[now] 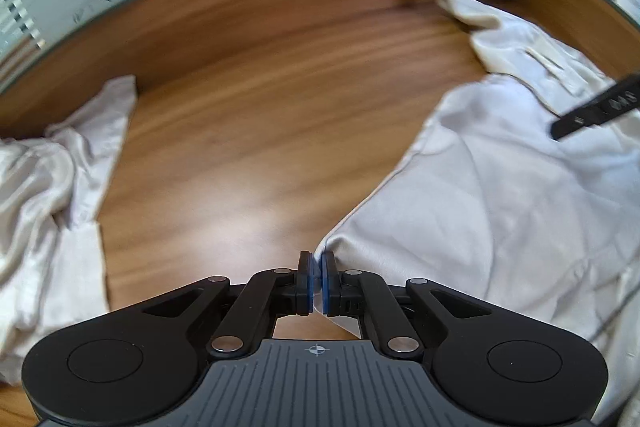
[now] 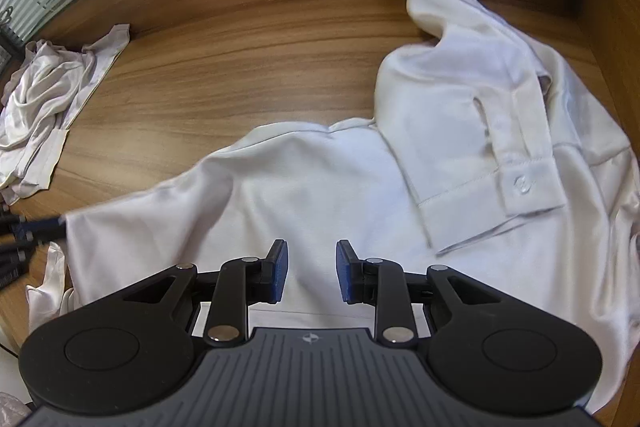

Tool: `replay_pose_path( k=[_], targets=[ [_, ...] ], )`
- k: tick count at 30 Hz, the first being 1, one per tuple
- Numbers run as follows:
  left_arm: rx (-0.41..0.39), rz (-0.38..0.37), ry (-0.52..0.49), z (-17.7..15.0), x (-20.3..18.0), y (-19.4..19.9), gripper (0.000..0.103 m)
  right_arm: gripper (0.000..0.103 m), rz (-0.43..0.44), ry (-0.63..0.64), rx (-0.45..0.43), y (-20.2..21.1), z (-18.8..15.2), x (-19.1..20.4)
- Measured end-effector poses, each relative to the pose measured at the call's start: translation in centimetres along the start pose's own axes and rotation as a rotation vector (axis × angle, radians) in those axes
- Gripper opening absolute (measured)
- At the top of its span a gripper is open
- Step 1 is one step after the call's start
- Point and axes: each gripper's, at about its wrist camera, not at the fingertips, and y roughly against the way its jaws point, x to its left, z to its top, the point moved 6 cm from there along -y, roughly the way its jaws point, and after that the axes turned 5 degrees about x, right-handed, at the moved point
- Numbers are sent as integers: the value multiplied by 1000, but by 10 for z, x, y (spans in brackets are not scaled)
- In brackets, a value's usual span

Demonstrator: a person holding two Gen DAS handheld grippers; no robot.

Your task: Fold clothes

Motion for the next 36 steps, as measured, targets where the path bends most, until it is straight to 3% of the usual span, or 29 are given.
replay_pose_path(
  k=[14, 21, 26, 28, 33, 36],
  targets=[
    [-44, 157, -31, 96, 91, -33, 6, 30, -45, -73, -61, 42, -32, -21],
    [-74, 245, -104, 145, 115, -55, 6, 30, -66, -170, -100, 62, -59, -32],
    [-62, 276, -158, 159, 126, -66, 6, 30, -127, -265, -141, 74, -86, -40],
    [-52, 278, -170, 155, 128, -67, 6, 34, -171, -320, -151, 78, -100, -43],
    [-20, 261, -176, 135, 131, -71, 6, 61, -304, -473, -166, 86, -140, -68],
    [4, 247, -184, 123, 130, -73, 6, 68, -384, -548, -151, 89, -166, -87]
  ],
)
